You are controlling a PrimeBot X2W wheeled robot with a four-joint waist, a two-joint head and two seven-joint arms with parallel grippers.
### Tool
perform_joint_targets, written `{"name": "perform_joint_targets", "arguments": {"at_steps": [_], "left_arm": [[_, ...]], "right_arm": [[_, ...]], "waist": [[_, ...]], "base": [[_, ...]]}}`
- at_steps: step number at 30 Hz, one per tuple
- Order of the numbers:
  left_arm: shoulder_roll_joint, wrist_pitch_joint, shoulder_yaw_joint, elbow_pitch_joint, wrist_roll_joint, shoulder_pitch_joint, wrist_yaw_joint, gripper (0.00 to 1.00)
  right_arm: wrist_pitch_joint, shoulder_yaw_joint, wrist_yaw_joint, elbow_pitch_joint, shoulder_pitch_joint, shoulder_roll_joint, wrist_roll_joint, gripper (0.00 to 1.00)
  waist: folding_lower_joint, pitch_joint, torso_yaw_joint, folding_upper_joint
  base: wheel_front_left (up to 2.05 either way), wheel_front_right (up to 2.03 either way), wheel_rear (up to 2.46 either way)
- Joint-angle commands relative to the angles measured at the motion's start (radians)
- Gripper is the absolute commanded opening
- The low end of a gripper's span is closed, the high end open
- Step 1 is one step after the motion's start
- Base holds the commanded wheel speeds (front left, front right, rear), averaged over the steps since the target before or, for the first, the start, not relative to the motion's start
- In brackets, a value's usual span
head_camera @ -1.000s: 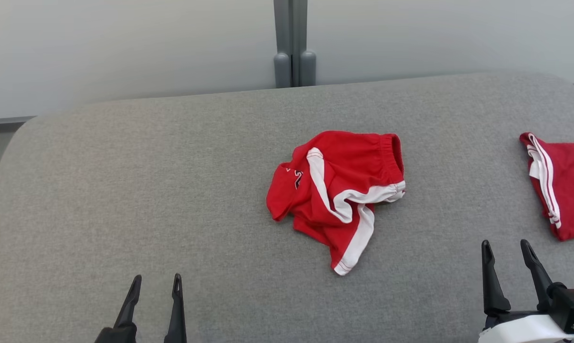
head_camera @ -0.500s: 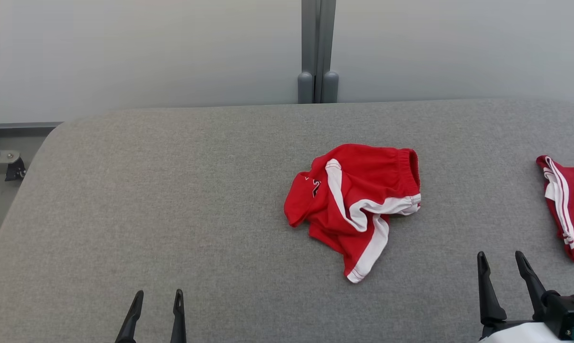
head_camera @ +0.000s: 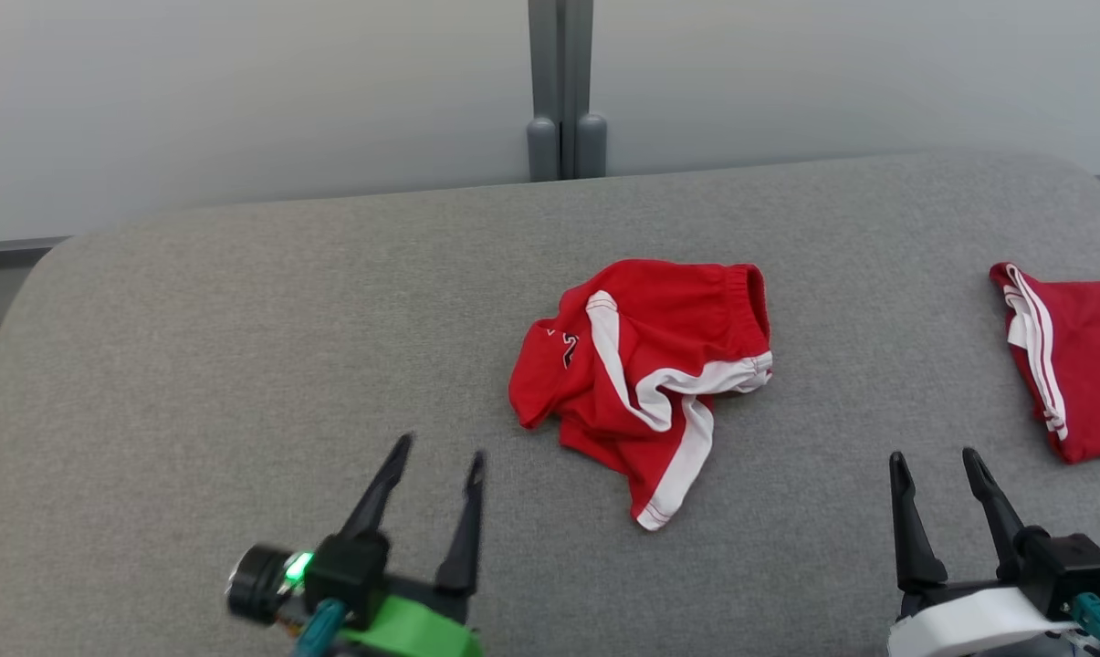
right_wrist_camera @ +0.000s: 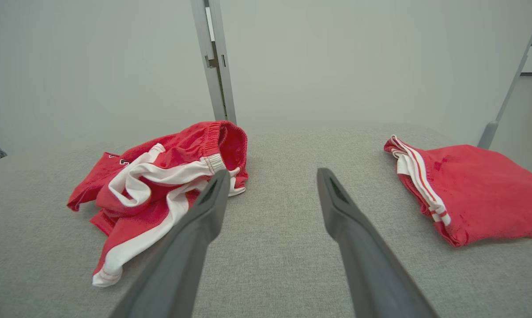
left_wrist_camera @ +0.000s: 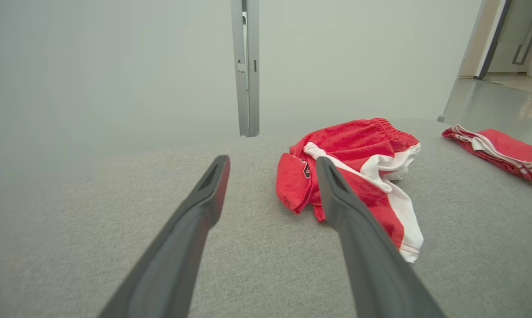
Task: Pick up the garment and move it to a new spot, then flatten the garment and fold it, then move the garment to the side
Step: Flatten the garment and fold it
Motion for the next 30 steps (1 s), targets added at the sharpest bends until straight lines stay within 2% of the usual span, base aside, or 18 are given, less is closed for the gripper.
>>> {"name": "perform_joint_targets", "arguments": {"at_steps": [1,6,10,12,18,24,26,28,29,30], "left_arm": [[0.000,-0.003,-0.040,0.009,0.001,-0.075,-0.006,1.00],[0.002,0.079,-0.239,0.119,-0.014,-0.325,0.004,1.00],[0.003,0.170,-0.363,0.202,-0.021,-0.487,0.015,1.00],[0.004,0.210,-0.395,0.255,-0.021,-0.547,0.028,1.00],[0.003,0.260,-0.418,0.436,0.009,-0.650,0.072,1.00],[0.009,0.289,-0.427,0.570,0.015,-0.694,0.074,1.00],[0.021,0.286,-0.427,0.604,0.026,-0.716,0.088,1.00],[0.024,0.283,-0.418,0.635,0.021,-0.728,0.100,0.15],[0.021,0.277,-0.411,0.644,0.010,-0.734,0.096,0.00],[0.019,0.273,-0.402,0.650,-0.003,-0.739,0.093,0.00]], "right_arm": [[-0.003,0.010,-0.002,-0.010,-0.029,-0.001,-0.003,1.00],[-0.003,0.047,-0.002,-0.018,-0.092,-0.001,0.025,1.00],[-0.003,0.073,-0.002,-0.012,-0.136,-0.001,0.059,1.00],[-0.003,0.082,-0.002,-0.008,-0.151,-0.001,0.080,1.00],[-0.003,0.080,-0.002,0.011,-0.162,-0.001,0.125,1.00],[-0.003,0.067,-0.002,0.019,-0.146,0.000,0.141,1.00],[-0.003,0.064,-0.002,0.021,-0.151,0.000,0.142,1.00],[-0.003,0.060,-0.002,0.020,-0.159,-0.001,0.145,1.00],[-0.003,0.060,-0.002,0.019,-0.161,0.000,0.146,1.00],[-0.003,0.059,-0.002,0.018,-0.161,0.000,0.144,1.00]], "waist": [[0.0000,0.048,-0.054,0.0000],[0.0000,0.129,-0.156,0.0000],[0.0000,0.189,-0.251,0.0000],[0.0000,0.210,-0.297,0.0000],[0.0000,0.235,-0.391,0.0000],[0.0000,0.231,-0.416,0.0000],[0.0000,0.229,-0.417,0.0000],[0.0000,0.226,-0.414,0.0000],[0.0000,0.223,-0.411,0.0000],[0.0000,0.221,-0.407,0.0000]], "base": [[0.00,0.00,0.00],[0.00,0.00,0.00],[0.00,0.00,0.00],[0.00,0.00,0.00],[0.00,0.00,0.00],[0.00,0.00,0.00],[0.00,0.00,0.00],[0.00,0.00,0.00],[0.00,0.00,0.00],[0.00,0.00,0.00]]}}
